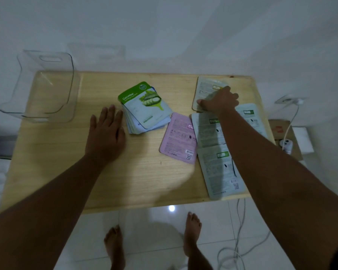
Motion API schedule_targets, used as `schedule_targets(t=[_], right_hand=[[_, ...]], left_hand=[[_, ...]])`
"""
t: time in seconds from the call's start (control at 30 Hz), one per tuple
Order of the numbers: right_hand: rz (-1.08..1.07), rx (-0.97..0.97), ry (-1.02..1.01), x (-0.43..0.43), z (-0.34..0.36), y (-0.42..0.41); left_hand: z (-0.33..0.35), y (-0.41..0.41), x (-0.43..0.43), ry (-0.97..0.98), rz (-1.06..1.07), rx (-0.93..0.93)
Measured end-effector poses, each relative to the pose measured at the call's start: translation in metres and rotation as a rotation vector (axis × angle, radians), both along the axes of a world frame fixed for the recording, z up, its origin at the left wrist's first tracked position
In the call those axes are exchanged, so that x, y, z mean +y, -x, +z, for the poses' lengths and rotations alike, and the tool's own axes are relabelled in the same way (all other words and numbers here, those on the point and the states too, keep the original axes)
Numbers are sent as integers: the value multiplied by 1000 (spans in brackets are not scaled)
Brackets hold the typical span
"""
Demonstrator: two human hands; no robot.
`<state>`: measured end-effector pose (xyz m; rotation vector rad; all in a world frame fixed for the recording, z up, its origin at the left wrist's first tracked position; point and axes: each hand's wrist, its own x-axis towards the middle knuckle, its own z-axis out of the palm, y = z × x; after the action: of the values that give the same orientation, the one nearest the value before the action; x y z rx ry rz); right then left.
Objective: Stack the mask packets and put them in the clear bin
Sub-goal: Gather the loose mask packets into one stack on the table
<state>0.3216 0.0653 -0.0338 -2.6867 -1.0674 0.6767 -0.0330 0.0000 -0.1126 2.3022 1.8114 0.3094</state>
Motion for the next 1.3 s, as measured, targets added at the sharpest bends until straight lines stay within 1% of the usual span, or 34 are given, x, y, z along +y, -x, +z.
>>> schedule_targets(t=[0.07, 0.17, 0.3, 0.4, 0.47, 0.53, 0.63, 0.7, 0.77, 0.87, 0.9, 1.03, 1.1, 1.17, 1.3], right_hand=[[-29, 63, -35, 2, 0, -4], [-84, 190, -180, 2, -8, -7], [-82, 223, -408, 1, -16, -3], [-6, 257, -548, -1, -5, 13], [87, 216, -599, -3, 8, 29], [235, 162, -626, -6, 22, 51], [453, 49, -611, -13, 31, 93], [540, 21, -559, -20, 29, 123], [612, 1, -478, -29, 24, 150], [755, -116, -297, -39, 13, 182], [775, -132, -262, -41, 7, 190], [720, -96, -177, -45, -7, 207], [725, -104, -137, -46, -11, 211], [749, -97, -172, -49, -8, 210], [763, -20, -353, -62, 4, 180]], left_hand=[[1, -1, 0, -7, 1, -4], [1, -1, -1, -8, 3, -6], [2, -2, 0, -6, -4, -5], [4, -2, 0, 4, -1, -1], [5, -2, -1, 21, -4, 6], [6, -2, -1, 37, -4, 6], [6, 0, -3, 43, -1, -1], [5, 1, -3, 36, 0, -9], [5, 2, -3, 20, -8, -11], [5, 1, -2, 18, -19, -13], [6, 0, -2, 15, -23, -15], [5, 1, -3, 20, -35, 4], [4, 1, -2, 28, -30, 10], [4, 1, -2, 30, -27, 16], [3, 2, -2, 9, -27, 28]])
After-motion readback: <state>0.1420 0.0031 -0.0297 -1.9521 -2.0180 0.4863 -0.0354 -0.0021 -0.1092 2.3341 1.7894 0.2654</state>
